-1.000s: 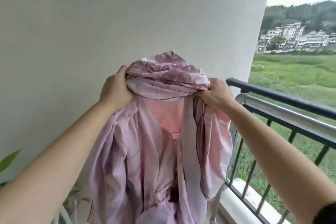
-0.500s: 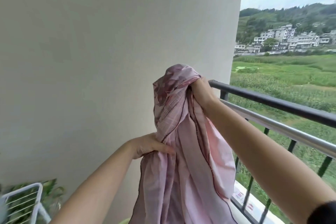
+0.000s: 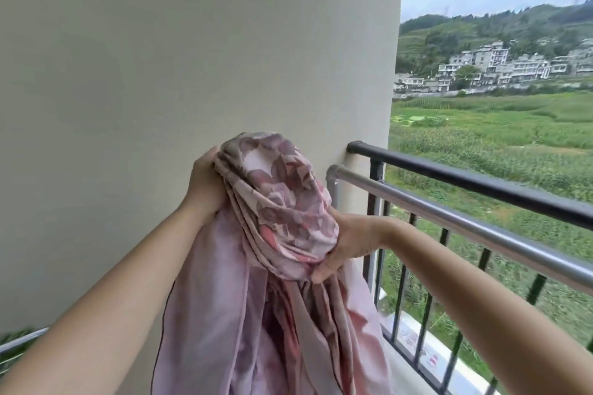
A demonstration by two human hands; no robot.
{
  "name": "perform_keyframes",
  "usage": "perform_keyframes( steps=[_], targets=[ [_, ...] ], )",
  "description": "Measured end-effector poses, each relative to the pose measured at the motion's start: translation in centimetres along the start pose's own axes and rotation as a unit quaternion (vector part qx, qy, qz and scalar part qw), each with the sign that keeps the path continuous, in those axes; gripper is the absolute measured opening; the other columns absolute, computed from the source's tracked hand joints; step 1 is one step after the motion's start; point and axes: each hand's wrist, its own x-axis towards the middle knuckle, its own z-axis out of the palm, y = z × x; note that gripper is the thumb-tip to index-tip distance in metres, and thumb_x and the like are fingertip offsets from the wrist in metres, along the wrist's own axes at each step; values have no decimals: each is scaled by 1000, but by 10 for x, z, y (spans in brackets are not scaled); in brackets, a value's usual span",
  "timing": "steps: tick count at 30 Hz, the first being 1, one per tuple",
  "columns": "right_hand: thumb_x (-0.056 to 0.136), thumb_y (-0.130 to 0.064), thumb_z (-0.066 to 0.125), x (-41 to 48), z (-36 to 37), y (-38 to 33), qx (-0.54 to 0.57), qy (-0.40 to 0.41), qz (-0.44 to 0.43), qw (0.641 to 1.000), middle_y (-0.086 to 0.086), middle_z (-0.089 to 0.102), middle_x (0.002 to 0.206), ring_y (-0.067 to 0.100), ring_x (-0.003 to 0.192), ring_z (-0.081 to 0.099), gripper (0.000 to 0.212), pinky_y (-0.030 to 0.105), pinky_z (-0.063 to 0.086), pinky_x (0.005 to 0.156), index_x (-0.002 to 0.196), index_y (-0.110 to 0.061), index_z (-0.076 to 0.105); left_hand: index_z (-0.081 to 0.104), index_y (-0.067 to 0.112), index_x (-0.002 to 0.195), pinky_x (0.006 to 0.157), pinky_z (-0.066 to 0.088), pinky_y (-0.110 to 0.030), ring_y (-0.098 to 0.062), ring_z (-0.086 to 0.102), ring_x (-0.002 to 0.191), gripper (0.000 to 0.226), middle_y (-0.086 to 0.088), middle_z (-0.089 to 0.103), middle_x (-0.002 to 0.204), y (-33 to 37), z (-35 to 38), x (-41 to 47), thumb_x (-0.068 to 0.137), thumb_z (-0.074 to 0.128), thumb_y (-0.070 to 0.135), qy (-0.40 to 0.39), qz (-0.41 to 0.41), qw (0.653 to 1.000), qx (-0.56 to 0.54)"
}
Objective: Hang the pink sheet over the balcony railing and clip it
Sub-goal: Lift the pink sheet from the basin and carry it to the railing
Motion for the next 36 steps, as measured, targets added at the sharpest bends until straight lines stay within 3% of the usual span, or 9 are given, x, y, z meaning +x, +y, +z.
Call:
perform_keyframes(
  steps=[4,6,8,11,18,23,27,32,36],
  targets=[
    [46,-82,76,25,18,1,-73,151,-17,986,-9,10,164,22,152,-2,128,49,-1,124,153,-44,18,79,16,68,66,53,-15,-8,70,73,70,3,74,73,27,18,-7,102,18,13,-145,-82,966,-199],
    [58,-55,90,31,20,-7,40,159,-75,984,-6,50,147,13,142,37,97,42,30,118,141,-28,48,70,10,80,62,54,-19,-12,67,70,49,0,70,71,30,19,-11,102,27,21,-144,-92,966,-194],
    [71,-14,88,29,22,-22,138,87,-93,982,-14,72,105,1,104,65,46,19,50,90,111,-16,67,54,11,77,56,48,-20,-11,56,60,20,-2,58,65,26,12,-13,93,49,23,-88,-21,992,-87],
    [78,-17,84,34,22,-26,66,75,-44,994,-21,68,88,1,87,65,24,19,51,82,90,-28,66,46,18,70,58,36,-27,-11,42,64,11,2,50,65,12,-12,-7,73,56,15,-119,88,984,95],
    [77,-35,64,44,-15,-10,-346,374,91,855,-2,61,85,23,77,65,14,36,55,59,80,-22,63,46,15,103,81,48,-40,-32,53,101,30,-9,47,109,-70,-68,9,77,56,4,-161,115,795,574],
    [75,-29,62,60,-15,-12,-301,407,17,862,1,61,100,22,86,63,19,37,56,71,88,-15,66,35,28,143,105,39,-35,-29,48,126,66,-4,54,132,-103,-69,5,83,58,15,-265,-39,852,449],
    [72,-23,52,73,-14,-6,-287,388,71,873,-1,60,74,24,73,60,7,43,55,65,77,-20,53,54,30,117,83,36,-7,-4,55,104,32,13,57,111,-123,-58,-9,91,62,13,-428,-91,828,350],
    [66,-13,56,81,-12,2,-251,394,103,878,-3,59,71,19,77,58,14,40,57,64,76,-21,50,58,28,87,71,42,-7,-6,53,91,16,12,62,96,-140,-43,-14,90,64,14,-543,-106,769,319],
    [71,-13,62,73,-13,1,-158,436,130,876,2,66,89,21,88,61,21,34,52,72,92,-14,58,72,18,86,78,54,-25,-10,62,85,15,6,71,92,-147,-35,-6,90,59,12,-440,-117,858,238]
  ],
)
